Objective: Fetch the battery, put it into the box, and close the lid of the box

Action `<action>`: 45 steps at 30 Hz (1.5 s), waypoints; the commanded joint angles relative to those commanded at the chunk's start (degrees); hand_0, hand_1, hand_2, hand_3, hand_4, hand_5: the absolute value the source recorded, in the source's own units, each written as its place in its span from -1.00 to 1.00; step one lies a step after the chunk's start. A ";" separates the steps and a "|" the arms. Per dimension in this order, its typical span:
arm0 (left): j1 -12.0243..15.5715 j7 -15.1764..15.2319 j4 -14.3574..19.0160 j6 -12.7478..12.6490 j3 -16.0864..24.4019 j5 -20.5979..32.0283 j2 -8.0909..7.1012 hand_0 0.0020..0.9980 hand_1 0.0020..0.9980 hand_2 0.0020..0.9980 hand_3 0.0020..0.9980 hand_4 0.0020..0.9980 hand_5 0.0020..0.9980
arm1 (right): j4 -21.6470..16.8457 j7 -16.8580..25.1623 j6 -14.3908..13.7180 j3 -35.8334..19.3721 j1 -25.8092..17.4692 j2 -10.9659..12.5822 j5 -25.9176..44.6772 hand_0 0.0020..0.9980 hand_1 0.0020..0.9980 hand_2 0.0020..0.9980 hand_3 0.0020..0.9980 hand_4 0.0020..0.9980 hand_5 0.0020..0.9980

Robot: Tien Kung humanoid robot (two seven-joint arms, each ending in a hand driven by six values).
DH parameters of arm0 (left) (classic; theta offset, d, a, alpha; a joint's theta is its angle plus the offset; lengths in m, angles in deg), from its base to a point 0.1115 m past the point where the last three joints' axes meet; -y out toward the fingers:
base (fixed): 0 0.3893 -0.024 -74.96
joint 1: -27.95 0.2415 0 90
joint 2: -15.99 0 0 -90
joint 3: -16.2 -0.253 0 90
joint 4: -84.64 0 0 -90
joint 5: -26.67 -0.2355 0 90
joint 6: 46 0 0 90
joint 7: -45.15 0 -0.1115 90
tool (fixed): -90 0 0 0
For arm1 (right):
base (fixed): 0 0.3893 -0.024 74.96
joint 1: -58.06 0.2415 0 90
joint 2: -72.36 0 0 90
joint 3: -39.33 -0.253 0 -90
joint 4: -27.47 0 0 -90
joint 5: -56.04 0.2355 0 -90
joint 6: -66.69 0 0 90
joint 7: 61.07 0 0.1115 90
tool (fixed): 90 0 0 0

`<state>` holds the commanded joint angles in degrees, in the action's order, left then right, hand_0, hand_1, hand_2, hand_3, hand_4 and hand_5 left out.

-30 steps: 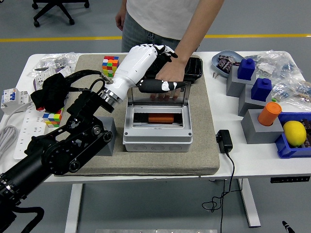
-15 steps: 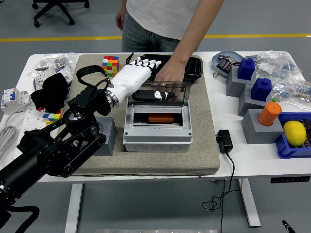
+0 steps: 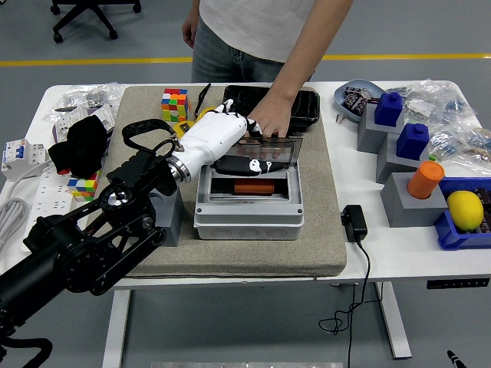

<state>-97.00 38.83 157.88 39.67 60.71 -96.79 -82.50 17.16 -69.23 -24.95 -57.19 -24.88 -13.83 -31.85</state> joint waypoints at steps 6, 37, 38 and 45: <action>0.76 -0.25 2.43 -0.39 -1.40 0.47 -0.59 0.59 -0.14 -0.17 0.01 1.00 1.00 | 0.00 0.11 0.01 0.21 0.01 -0.04 0.29 0.88 0.67 0.58 0.61 1.00 1.00; 9.15 11.54 21.38 0.80 15.48 18.91 2.38 0.46 0.39 0.34 0.29 1.00 1.00 | 0.00 0.22 -0.07 0.28 -0.02 -0.33 1.08 0.88 0.67 0.58 0.61 1.00 1.00; 10.04 11.91 22.56 2.41 17.54 21.15 2.88 0.46 0.39 0.34 0.29 1.00 1.00 | 0.00 0.25 -0.05 0.25 -0.07 -0.41 1.08 0.88 0.67 0.58 0.61 1.00 1.00; 13.92 15.60 19.47 8.69 31.63 38.28 4.59 0.48 0.63 0.62 0.53 1.00 1.00 | 0.00 0.40 -0.04 0.09 -0.04 -0.69 1.14 0.88 0.67 0.58 0.61 1.00 1.00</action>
<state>-83.09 54.44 177.34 48.37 92.34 -58.51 -77.92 17.16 -68.83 -25.00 -57.10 -24.92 -14.52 -30.71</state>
